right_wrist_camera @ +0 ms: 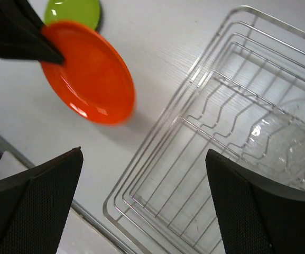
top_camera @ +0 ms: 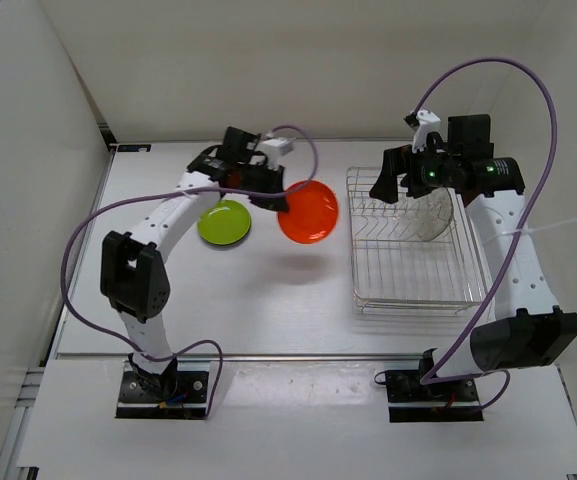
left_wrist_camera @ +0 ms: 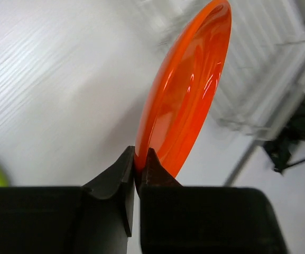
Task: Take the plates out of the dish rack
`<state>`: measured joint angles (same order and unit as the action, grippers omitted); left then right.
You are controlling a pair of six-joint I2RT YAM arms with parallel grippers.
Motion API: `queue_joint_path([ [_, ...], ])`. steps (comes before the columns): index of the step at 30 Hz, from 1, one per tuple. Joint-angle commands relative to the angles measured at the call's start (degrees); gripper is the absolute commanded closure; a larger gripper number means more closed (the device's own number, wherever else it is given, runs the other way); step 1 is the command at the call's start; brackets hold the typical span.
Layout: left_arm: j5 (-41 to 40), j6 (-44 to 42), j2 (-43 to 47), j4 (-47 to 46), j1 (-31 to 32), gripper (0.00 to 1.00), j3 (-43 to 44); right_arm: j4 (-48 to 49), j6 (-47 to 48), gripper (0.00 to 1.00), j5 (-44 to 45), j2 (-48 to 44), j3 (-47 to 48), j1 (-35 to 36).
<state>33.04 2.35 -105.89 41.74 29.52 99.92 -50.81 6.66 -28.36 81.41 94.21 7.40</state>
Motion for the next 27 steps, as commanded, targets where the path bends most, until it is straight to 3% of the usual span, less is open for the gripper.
queue_joint_path([
  [1, -5.0, -2.2, 6.3, -2.0, -11.7, 0.89, -7.5, 3.5, -2.3, 0.00, 7.1, -2.3, -0.8, 0.0],
  [4, -2.3, -5.1, 7.1, -2.7, -18.1, 0.89, -14.2, 3.5, -1.7, 0.00, 7.1, -2.8, -2.1, 0.0],
  [8, 7.0, -8.1, 5.0, -1.3, -28.1, 0.89, -16.2, 3.5, -1.2, 0.00, 4.3, -3.4, -2.6, 0.0],
  [11, 8.8, -8.9, 2.8, -1.3, -31.4, 0.89, -16.9, 3.0, -1.2, 0.00, 3.6, -3.4, -3.2, 0.0],
  [27, 9.8, -9.5, -8.6, -2.4, -36.8, 0.89, -12.2, 3.0, 0.5, 0.00, 1.5, -5.6, -4.9, 0.0],
])
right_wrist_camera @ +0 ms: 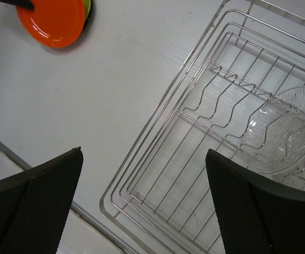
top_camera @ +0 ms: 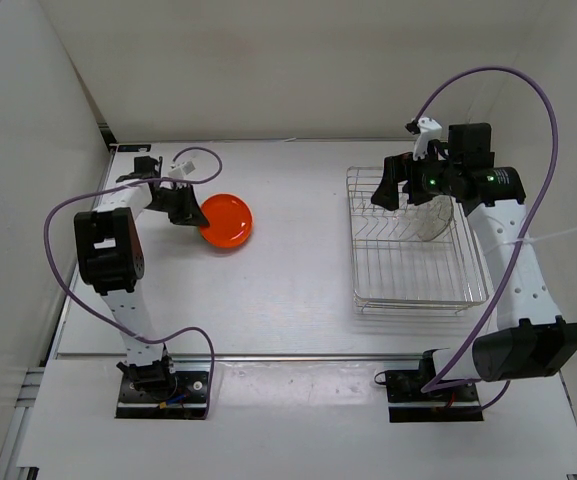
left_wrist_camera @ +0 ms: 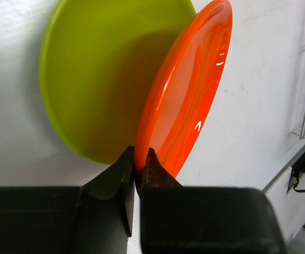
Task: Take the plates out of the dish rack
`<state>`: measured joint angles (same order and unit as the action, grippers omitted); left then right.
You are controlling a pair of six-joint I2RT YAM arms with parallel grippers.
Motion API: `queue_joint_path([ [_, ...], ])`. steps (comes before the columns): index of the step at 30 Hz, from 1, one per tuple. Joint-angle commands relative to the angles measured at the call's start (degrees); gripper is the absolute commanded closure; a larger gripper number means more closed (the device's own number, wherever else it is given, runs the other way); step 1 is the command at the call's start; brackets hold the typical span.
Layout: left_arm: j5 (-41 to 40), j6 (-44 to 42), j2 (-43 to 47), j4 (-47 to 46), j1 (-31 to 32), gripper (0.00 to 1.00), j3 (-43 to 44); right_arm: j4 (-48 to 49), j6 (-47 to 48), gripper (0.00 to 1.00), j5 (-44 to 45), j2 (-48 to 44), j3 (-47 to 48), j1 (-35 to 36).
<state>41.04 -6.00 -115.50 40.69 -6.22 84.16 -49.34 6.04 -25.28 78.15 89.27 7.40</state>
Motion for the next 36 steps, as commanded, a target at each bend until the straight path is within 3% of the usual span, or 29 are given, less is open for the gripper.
queue_joint_path([
  [1, 1.9, -1.1, 0.4, -1.4, -1.1, 0.89, 3.6, 1.5, 1.1, 0.00, -1.6, -2.3, 0.0, 0.0],
  [8, 6.2, -0.6, 0.4, -0.9, -2.7, 0.89, 4.1, 1.5, 1.1, 0.00, -1.6, -1.8, -0.5, 0.0],
  [17, 4.2, 0.5, -0.7, -1.4, -2.7, 0.87, 4.6, 1.0, 1.1, 0.00, -2.1, -1.8, 0.0, 0.0],
  [21, 3.6, 0.5, -1.2, -1.4, -2.7, 0.69, 4.6, 1.0, 1.1, 0.00, -2.1, -1.8, 0.0, 0.0],
  [26, 2.9, 1.7, 0.6, -2.5, -2.7, 0.64, 3.7, 0.5, 1.1, 0.00, -2.1, -1.8, 0.0, 0.0],
  [31, -0.9, 2.5, 5.2, -2.5, -2.1, 0.39, 3.6, 0.5, 1.1, 0.00, -2.1, -1.8, 0.0, 0.0],
  [36, -4.5, 4.1, 8.3, -2.5, -1.6, 0.24, 3.6, 0.5, 1.1, 0.00, -0.9, -2.3, 0.0, 0.0],
])
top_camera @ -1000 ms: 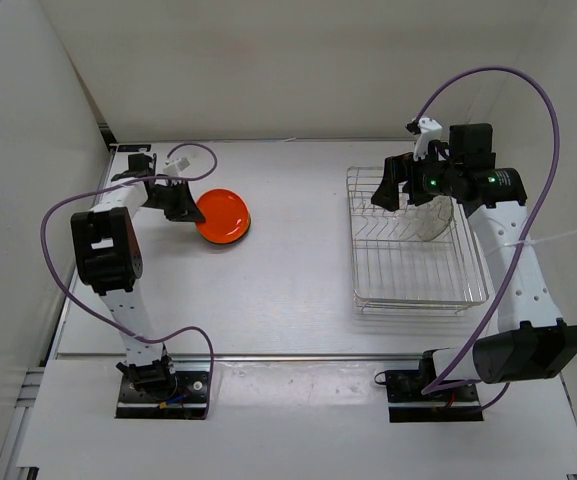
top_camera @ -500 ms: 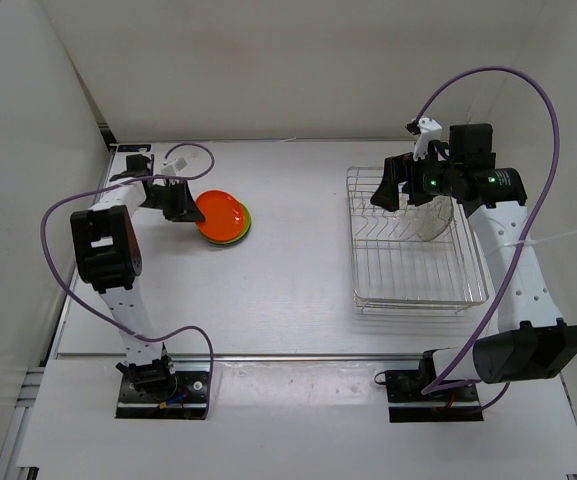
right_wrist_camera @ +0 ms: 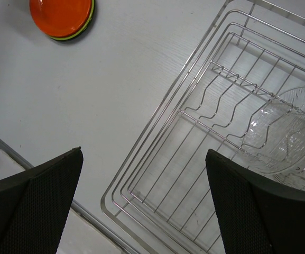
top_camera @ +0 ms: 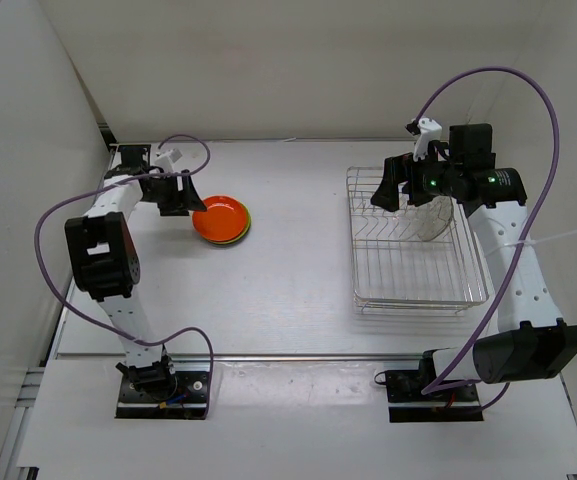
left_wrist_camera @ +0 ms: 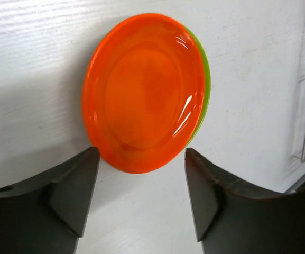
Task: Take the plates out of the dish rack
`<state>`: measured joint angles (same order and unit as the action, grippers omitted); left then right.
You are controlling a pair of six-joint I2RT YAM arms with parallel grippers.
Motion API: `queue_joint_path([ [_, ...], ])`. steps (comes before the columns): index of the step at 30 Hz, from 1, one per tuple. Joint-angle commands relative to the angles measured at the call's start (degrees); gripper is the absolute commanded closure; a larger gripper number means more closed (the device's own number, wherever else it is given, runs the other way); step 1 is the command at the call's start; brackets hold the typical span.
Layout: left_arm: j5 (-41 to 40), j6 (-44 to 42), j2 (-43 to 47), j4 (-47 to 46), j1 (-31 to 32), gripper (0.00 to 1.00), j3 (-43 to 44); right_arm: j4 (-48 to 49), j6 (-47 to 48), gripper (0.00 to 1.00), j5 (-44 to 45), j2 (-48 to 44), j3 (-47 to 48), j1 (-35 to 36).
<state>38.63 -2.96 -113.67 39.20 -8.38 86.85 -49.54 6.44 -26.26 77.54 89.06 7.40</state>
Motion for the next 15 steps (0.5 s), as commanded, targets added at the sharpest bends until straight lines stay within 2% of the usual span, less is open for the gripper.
queue_joint_path([
  [1, -3.6, 1.0, 6.4, -0.5, 1.2, 0.20, 1.0, 0.7, -0.2, 0.00, 1.9, -1.7, 0.2, 0.0],
  [3, -5.7, 1.0, 7.5, 0.0, 1.7, 0.18, 0.4, 2.2, -2.1, 0.00, 9.2, -1.7, 0.2, 0.0],
  [4, -6.4, 1.0, 7.5, 0.0, 1.7, 0.18, 0.4, 2.2, -2.1, 0.00, 9.3, -1.7, 0.2, 0.0],
  [5, -6.9, 1.6, 8.0, -0.5, 1.7, 0.00, 0.4, 2.8, -2.7, 0.00, 13.6, -1.7, 0.2, 0.0],
  [7, -9.8, 1.6, 8.0, -0.5, 2.3, 0.00, -0.5, 2.8, -2.7, 0.00, 17.1, -1.7, 0.2, 0.0],
  [10, -16.5, 0.0, 12.1, -1.2, 4.3, 0.00, -1.9, 3.4, -0.7, 0.00, 24.9, -0.3, 0.2, 0.0],
  [11, -18.0, 0.0, 13.5, -1.2, 5.5, 0.00, -2.5, 3.4, 0.1, 0.00, 30.8, 0.5, 0.2, 0.0],
  [12, -20.7, 0.0, 16.7, -2.1, 6.0, 0.00, -3.0, 3.4, 0.9, 0.00, 33.1, 0.5, 0.2, 0.0],
  [15, -23.2, -0.6, 21.1, -2.1, 7.6, 0.00, -3.5, 4.7, 3.9, 0.03, 39.3, 2.8, -0.3, 0.0],
])
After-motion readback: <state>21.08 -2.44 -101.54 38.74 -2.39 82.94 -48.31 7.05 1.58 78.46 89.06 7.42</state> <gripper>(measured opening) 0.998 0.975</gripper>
